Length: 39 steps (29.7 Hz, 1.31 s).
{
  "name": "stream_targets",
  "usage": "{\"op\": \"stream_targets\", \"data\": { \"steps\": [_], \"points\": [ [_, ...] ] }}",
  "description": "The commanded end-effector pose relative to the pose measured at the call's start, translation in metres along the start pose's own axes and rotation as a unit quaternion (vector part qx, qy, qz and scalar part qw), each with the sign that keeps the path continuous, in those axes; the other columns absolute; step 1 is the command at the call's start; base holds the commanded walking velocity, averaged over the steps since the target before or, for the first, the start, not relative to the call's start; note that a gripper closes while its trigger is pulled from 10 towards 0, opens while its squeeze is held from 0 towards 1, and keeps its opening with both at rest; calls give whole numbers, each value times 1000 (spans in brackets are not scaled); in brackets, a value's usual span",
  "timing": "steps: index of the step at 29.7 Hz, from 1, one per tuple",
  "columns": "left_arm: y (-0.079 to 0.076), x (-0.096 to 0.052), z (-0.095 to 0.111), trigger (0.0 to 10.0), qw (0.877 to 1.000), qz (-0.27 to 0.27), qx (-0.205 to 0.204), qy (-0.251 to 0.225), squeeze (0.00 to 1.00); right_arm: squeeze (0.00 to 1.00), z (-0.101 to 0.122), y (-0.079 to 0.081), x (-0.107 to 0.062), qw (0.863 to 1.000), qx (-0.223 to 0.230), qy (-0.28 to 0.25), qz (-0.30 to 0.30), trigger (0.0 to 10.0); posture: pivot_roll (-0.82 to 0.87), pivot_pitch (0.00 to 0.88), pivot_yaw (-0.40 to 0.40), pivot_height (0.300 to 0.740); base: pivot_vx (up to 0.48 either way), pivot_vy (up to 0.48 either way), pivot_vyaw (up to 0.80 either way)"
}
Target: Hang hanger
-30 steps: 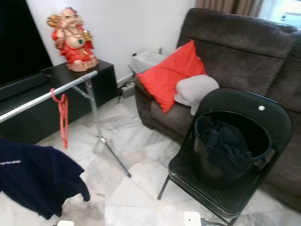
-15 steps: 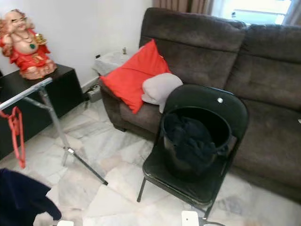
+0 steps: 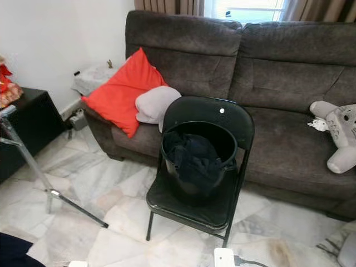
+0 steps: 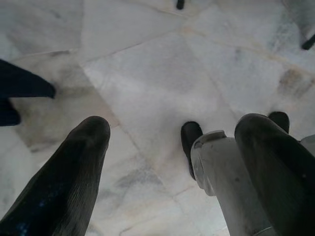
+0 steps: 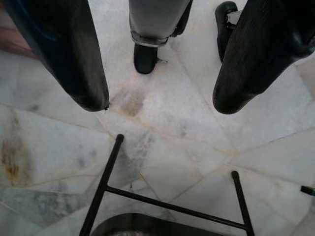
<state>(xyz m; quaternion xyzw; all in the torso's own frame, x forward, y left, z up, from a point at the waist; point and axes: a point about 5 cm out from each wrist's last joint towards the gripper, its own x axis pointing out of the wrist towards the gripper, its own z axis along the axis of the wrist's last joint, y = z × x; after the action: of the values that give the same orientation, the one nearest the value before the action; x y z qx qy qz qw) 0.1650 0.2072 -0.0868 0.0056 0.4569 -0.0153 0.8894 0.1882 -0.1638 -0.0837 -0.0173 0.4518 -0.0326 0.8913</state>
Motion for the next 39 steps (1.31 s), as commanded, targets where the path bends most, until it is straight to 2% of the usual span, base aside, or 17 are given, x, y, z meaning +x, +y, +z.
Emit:
{"op": "stream_targets", "data": {
  "steps": [1,19,28,30,33,34,36,39],
  "points": [
    [4,-1,-3,10000,1000,4,-8,9,0,0,2,0,0,1000,7,-5,-2,10000,28,15,76,740,244,0,0],
    [3,-2,-6,10000,1000,2,-13,12,0,0,3,0,0,1000,7,-11,-2,10000,25,24,75,740,261,0,0],
    [1,-2,-7,10000,1000,-1,-11,12,0,0,6,-1,0,999,2,-34,-11,10000,21,29,77,740,0,0,0],
    [0,-2,-7,10000,1000,-2,-11,13,0,0,9,-1,-1,999,-15,-50,-15,10000,11,38,76,740,0,0,0],
    [0,-2,-8,10000,1000,-2,-11,13,0,0,11,-3,-1,998,-18,-62,-22,10000,10,38,74,740,0,0,0],
    [0,-2,-9,10000,1000,-1,-12,15,0,0,16,-7,-3,992,-57,-93,-66,10000,9,37,72,740,0,0,0],
    [0,-2,-10,10000,1000,-1,-12,16,0,0,21,-10,-5,981,-98,-128,-108,10000,8,37,70,740,0,0,0],
    [1,-3,-11,10000,1000,0,-13,17,0,0,26,-10,-7,971,-129,-157,-122,10000,8,37,70,740,0,0,0]
  ]
}}
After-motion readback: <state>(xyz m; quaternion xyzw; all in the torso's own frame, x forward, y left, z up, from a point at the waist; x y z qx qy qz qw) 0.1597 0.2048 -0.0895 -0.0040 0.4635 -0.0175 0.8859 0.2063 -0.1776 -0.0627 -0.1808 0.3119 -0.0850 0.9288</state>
